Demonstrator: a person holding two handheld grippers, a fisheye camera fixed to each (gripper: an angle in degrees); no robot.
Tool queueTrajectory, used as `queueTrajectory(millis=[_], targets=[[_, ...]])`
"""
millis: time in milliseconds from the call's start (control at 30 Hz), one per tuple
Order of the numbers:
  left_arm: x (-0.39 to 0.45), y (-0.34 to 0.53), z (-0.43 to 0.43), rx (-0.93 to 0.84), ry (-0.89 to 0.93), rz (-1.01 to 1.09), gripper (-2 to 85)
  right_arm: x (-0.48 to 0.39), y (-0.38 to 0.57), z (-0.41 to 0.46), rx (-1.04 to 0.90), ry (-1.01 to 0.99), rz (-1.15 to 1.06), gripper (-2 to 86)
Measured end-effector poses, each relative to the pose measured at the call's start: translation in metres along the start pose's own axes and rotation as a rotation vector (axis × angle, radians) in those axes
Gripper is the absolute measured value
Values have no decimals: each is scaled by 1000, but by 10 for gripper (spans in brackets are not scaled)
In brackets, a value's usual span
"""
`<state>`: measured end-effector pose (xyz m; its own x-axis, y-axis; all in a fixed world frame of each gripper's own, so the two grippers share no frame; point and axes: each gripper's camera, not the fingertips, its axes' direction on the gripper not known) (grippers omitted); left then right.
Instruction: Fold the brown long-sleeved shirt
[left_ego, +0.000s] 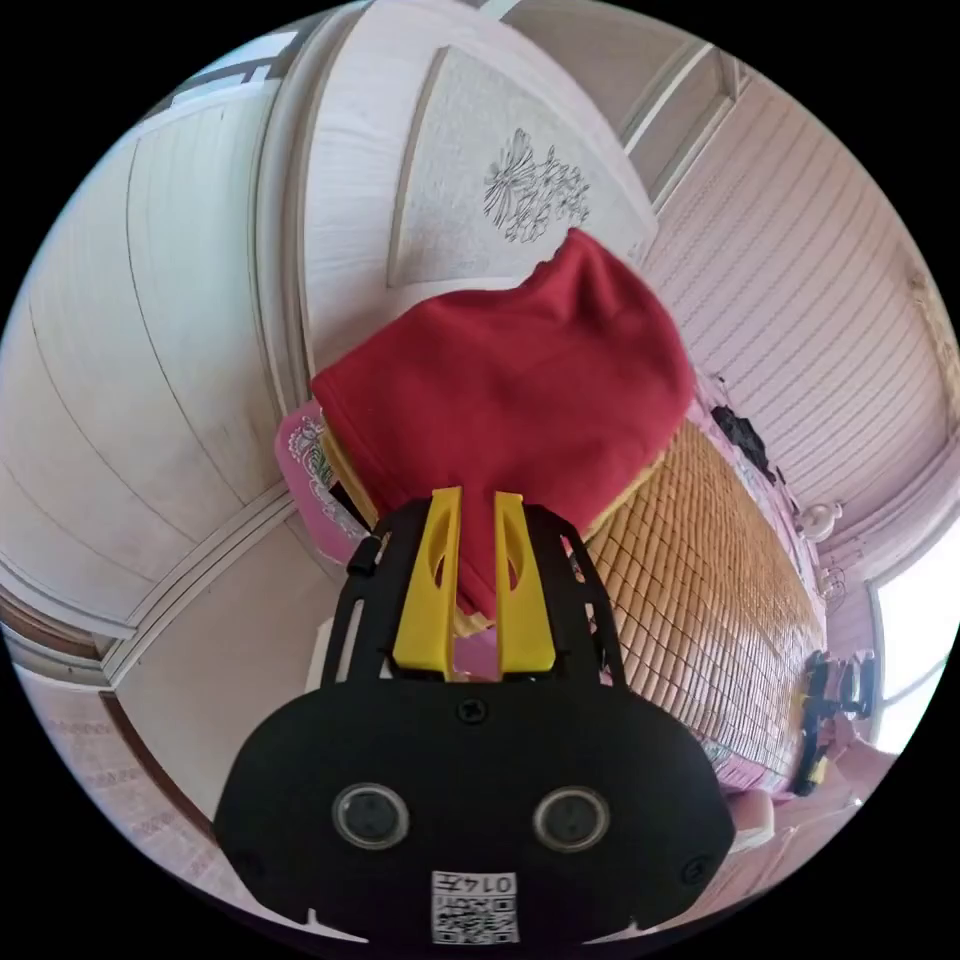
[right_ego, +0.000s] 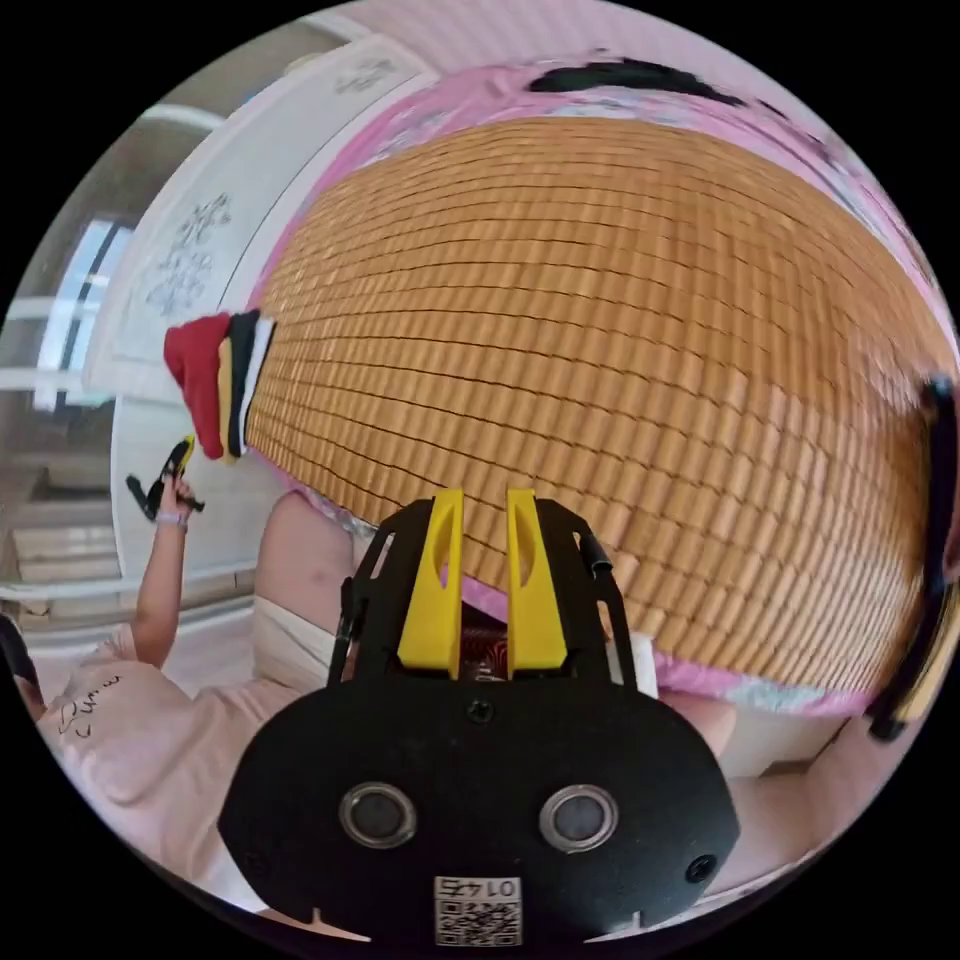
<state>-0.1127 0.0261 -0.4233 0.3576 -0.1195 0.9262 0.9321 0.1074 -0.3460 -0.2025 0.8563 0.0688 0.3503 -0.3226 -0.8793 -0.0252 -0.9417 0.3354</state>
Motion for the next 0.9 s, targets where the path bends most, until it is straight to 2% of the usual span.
queueTrajectory(millis=[67, 167, 267, 367, 500, 600, 767, 900], targets=[[23, 26, -21, 64, 43, 65, 39, 67, 97, -47, 163, 54, 250, 74], [83, 79, -39, 69, 128, 244, 5, 114, 212, -89, 352, 166, 487, 77], [163, 125, -34, -3, 302, 421, -6, 133, 296, -112, 493, 236, 585, 82], [271, 158, -20, -102, 492, 658, -5, 142, 351, -125, 593, 291, 593, 87], [431, 201, -27, -87, 663, 947, 31, 156, 399, -139, 680, 343, 588, 91], [539, 232, -47, -62, 739, 1135, 68, 180, 429, -154, 717, 293, 554, 91], [680, 274, -70, -39, 848, 1341, 78, 233, 461, -185, 804, 398, 573, 112], [794, 333, -56, -132, 888, 1513, 87, 271, 470, -205, 831, 421, 578, 122]])
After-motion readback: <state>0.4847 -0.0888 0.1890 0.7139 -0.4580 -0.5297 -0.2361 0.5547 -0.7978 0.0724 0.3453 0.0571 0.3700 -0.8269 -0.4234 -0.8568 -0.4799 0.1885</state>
